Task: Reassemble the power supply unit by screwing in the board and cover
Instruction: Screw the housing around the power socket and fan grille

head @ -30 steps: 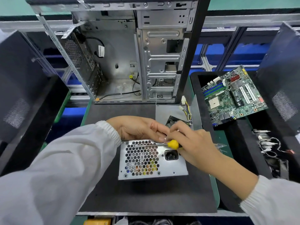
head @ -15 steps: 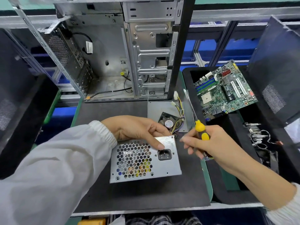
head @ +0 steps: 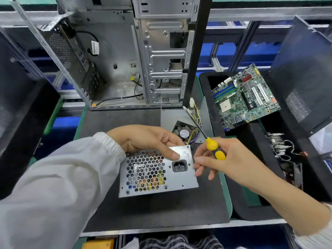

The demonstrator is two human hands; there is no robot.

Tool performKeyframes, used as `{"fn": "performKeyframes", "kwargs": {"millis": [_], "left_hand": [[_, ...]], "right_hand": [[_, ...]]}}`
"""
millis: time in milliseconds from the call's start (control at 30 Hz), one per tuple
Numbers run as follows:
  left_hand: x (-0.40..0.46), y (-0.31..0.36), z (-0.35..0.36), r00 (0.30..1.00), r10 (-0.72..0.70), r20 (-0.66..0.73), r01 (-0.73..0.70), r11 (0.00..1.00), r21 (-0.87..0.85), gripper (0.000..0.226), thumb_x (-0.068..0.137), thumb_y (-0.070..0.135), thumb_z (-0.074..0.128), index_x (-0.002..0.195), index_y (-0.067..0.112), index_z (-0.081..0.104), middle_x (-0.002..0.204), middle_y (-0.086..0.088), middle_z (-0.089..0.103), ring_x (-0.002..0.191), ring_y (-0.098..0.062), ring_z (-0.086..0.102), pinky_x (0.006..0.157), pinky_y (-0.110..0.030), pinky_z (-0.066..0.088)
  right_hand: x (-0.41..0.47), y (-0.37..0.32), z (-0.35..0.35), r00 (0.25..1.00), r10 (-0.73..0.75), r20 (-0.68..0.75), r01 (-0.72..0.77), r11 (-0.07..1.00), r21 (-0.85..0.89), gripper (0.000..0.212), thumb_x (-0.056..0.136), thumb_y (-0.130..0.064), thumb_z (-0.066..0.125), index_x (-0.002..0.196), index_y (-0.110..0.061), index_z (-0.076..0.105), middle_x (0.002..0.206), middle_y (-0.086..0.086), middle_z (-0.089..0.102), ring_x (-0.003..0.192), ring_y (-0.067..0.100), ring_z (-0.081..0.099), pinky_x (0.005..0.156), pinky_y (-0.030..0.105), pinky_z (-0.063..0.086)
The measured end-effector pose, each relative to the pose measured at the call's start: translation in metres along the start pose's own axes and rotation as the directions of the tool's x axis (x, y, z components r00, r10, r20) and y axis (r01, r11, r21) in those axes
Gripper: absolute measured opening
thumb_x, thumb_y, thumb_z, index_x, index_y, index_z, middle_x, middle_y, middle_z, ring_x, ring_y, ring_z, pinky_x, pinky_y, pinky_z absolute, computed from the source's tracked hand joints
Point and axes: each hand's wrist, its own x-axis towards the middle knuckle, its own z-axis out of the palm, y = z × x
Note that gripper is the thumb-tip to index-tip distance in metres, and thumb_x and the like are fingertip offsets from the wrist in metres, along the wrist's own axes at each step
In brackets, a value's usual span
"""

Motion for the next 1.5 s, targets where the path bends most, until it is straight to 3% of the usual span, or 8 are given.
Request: {"fn": "performKeyframes", "kwargs": {"millis": [133,267,433,700,900,1033,1233,1500], "left_hand": [[0.001,0.000,0.000,1.000,0.001,0.017,-0.001,1.000,0.009,0.021,0.094,-0.004,0.055,0.114,0.002,0.060,0.090,0.005,0.071,0.081,-0.005,0.066,0.072,-0.014,0.049],[0.003,-0.001,-0.002,1.000,-0.004,-0.015,0.004,1.000,0.017,0.030,0.091,-0.004,0.057,0.121,-0.009,0.056,0.095,0.000,0.069,0.084,-0.007,0.065,0.077,-0.016,0.051],[0.002,-0.002,-0.002,1.000,0.015,0.005,-0.015,1.000,-0.018,0.022,0.092,-0.007,0.056,0.110,0.004,0.061,0.091,0.004,0.071,0.081,-0.004,0.065,0.073,-0.013,0.051],[0.003,-0.002,-0.003,1.000,0.006,0.011,-0.005,1.000,-0.013,0.022,0.094,-0.005,0.055,0.109,0.009,0.062,0.089,0.006,0.071,0.079,-0.003,0.064,0.073,-0.012,0.049],[0.004,-0.005,-0.005,0.999,-0.002,0.032,0.004,0.997,-0.071,0.024,0.094,-0.004,0.055,0.113,0.008,0.063,0.098,-0.002,0.071,0.087,-0.012,0.067,0.080,-0.021,0.053],[0.004,-0.005,-0.006,0.999,0.002,0.053,0.003,0.997,-0.081,0.024,0.094,-0.003,0.056,0.111,0.011,0.065,0.100,-0.004,0.072,0.089,-0.014,0.068,0.079,-0.023,0.054],[0.003,-0.004,-0.006,0.997,-0.018,0.078,0.026,0.994,-0.105,0.027,0.094,-0.004,0.054,0.111,0.013,0.066,0.101,-0.005,0.072,0.090,-0.016,0.070,0.078,-0.027,0.057],[0.003,0.000,-0.003,0.998,-0.017,0.068,0.019,1.000,-0.022,0.027,0.094,-0.007,0.053,0.112,0.011,0.061,0.100,-0.002,0.070,0.089,-0.012,0.067,0.077,-0.020,0.054]], "right_hand": [[0.004,0.001,0.006,0.998,-0.029,-0.049,0.021,0.985,-0.169,0.006,0.083,-0.007,0.070,0.078,-0.010,0.067,0.067,0.002,0.066,0.054,0.007,0.060,0.045,0.022,0.048],[0.001,0.006,0.011,0.970,-0.235,-0.070,0.193,0.909,-0.370,0.009,0.082,-0.012,0.070,0.074,-0.015,0.066,0.074,-0.006,0.059,0.064,0.011,0.059,0.045,0.024,0.051],[-0.001,0.021,0.014,0.851,-0.520,0.072,0.419,0.590,-0.690,0.011,0.079,0.002,0.072,0.081,-0.006,0.065,0.083,0.001,0.057,0.066,0.015,0.051,0.057,0.028,0.046],[-0.004,0.030,0.014,0.723,-0.635,0.271,0.483,0.186,-0.856,0.027,0.078,0.005,0.060,0.100,-0.010,0.060,0.087,0.007,0.062,0.053,0.024,0.050,0.038,0.028,0.038],[-0.010,0.046,0.004,0.768,-0.548,0.331,0.498,0.187,-0.847,0.059,0.065,0.001,0.079,0.119,-0.009,0.060,0.106,0.004,0.051,0.064,0.022,0.058,0.039,0.029,0.040],[-0.010,0.042,-0.002,0.796,-0.513,0.320,0.491,0.240,-0.838,0.059,0.064,0.001,0.080,0.120,-0.011,0.066,0.103,0.003,0.055,0.072,0.014,0.055,0.047,0.019,0.032],[-0.014,0.036,-0.004,0.792,-0.494,0.359,0.498,0.182,-0.848,0.058,0.065,-0.005,0.066,0.123,-0.014,0.064,0.107,-0.002,0.044,0.070,0.015,0.059,0.043,0.022,0.041],[-0.019,0.033,-0.007,0.820,-0.421,0.389,0.476,0.121,-0.871,0.057,0.075,-0.019,0.042,0.132,-0.021,0.048,0.103,-0.004,0.042,0.060,0.008,0.050,0.047,0.015,0.021]]}}
